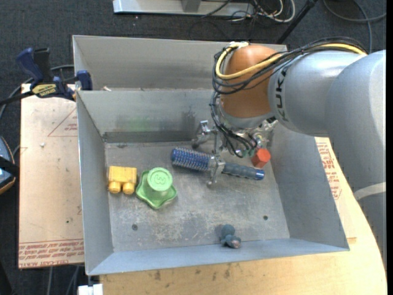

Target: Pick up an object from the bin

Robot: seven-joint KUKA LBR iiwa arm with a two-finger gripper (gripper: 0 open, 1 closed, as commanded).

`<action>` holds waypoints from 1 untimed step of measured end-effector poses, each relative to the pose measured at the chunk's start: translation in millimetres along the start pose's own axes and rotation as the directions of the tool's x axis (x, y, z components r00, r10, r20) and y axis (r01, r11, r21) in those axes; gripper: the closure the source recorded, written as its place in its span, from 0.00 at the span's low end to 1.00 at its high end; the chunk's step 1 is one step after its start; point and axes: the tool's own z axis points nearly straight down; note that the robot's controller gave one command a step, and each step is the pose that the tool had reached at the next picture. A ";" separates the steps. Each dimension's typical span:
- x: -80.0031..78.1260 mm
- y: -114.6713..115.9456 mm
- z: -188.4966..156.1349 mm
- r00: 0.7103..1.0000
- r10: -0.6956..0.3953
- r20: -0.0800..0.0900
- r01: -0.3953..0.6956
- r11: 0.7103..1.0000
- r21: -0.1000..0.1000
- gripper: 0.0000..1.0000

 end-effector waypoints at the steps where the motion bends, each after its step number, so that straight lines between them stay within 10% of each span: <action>1: -1.4 -0.2 -5.8 1.000 0.001 0.004 -0.001 1.000 0.001 1.00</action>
Offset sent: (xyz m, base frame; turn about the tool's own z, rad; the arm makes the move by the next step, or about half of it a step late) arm 0.0000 0.0000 0.0000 0.0000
